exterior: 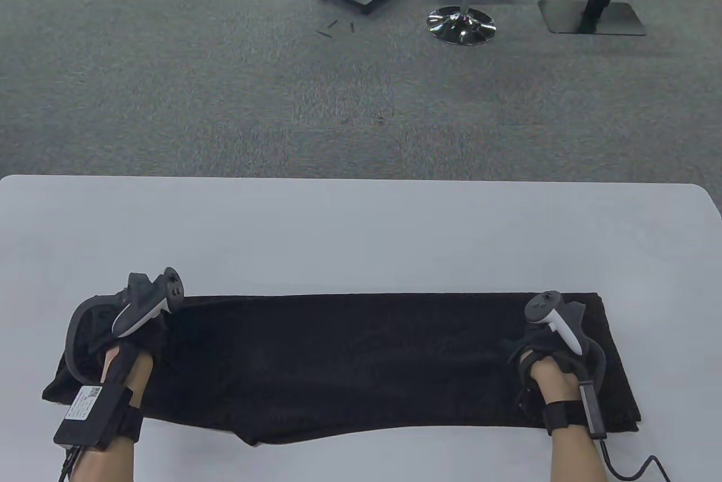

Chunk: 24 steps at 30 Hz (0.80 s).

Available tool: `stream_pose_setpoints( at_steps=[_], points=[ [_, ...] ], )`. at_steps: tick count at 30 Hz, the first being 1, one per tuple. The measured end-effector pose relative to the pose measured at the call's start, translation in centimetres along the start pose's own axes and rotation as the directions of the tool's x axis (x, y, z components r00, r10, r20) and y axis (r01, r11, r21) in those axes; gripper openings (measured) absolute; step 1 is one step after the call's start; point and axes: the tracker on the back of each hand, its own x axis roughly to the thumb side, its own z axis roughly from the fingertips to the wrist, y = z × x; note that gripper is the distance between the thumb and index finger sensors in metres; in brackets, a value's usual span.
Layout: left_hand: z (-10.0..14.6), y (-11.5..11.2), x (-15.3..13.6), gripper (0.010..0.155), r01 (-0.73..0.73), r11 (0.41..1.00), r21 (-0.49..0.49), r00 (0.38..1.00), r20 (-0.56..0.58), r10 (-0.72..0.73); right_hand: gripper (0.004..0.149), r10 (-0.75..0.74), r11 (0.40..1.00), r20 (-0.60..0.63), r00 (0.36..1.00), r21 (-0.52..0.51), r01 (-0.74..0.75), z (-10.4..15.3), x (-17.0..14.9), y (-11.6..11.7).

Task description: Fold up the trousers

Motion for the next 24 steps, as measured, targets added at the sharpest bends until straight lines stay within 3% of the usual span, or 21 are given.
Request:
stream_pose_setpoints(
  at_steps=[3, 5, 11, 16, 24],
  points=[
    [-0.6, 1.7, -0.8, 0.045, -0.034, 0.993, 0.109, 0.999, 0.003, 0.034, 0.084, -0.001, 1.000, 0.003, 1.000, -0.001, 0.001, 0.0, 0.0, 0.1],
    [-1.1, 1.4, -1.2, 0.045, -0.096, 0.984, 0.148, 0.995, 0.010, 0.096, 0.084, 0.000, 1.000, 0.004, 1.000, -0.001, 0.000, 0.0, 0.0, 0.1],
    [-2.7, -3.0, -0.7, 0.057, -0.210, 0.975, 0.066, 0.978, 0.016, 0.209, 0.084, -0.002, 1.000, 0.008, 1.000, -0.002, 0.002, 0.1, -0.1, 0.2],
    [-2.5, -4.8, 0.6, 0.061, -0.292, 0.957, -0.005, 0.954, 0.070, 0.291, 0.084, -0.003, 1.000, 0.007, 1.000, -0.001, 0.003, 0.1, -0.1, 0.2],
    [1.4, -5.4, 6.5, 0.070, -0.293, 0.952, -0.091, 0.900, 0.309, 0.307, 0.084, -0.013, 1.000, 0.009, 1.000, -0.005, 0.013, 0.1, -0.2, 0.4]
  ],
)
